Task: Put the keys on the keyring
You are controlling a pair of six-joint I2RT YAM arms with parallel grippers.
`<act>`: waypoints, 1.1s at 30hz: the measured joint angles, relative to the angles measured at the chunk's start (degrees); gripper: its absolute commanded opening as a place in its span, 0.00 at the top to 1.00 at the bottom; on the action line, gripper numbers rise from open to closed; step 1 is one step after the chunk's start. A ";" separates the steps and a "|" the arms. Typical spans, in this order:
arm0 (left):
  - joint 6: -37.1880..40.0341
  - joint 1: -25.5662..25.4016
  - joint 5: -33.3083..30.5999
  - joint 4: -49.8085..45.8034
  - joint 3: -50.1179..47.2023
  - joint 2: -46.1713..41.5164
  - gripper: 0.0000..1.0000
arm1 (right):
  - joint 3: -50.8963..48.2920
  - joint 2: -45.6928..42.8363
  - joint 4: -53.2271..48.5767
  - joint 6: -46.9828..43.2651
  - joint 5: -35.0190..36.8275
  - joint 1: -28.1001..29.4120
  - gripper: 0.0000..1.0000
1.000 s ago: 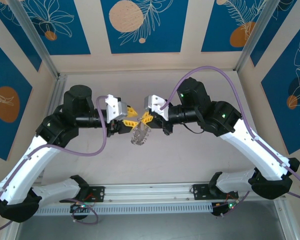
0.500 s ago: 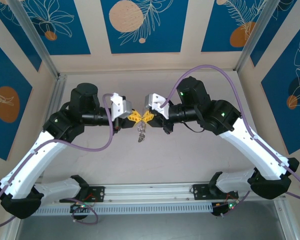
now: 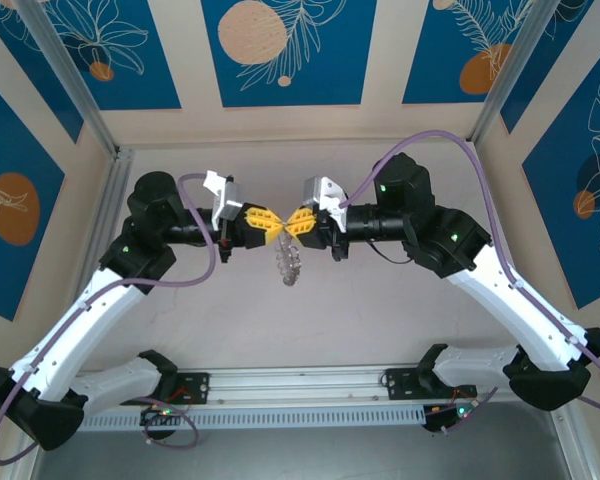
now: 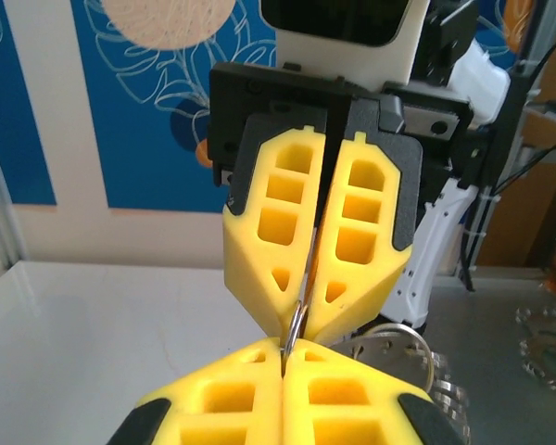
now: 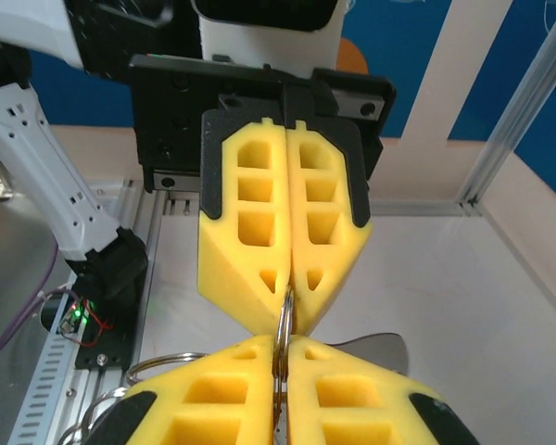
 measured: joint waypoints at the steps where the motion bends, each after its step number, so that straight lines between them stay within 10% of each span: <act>1: -1.25 0.00 0.72 1.57 -0.15 0.02 1.00 | -0.11 -0.28 0.70 0.09 -0.50 0.00 0.91; 33: -37.33 0.52 8.26 48.17 -6.19 6.12 1.00 | -2.91 -2.62 10.40 1.62 -6.80 -0.63 0.80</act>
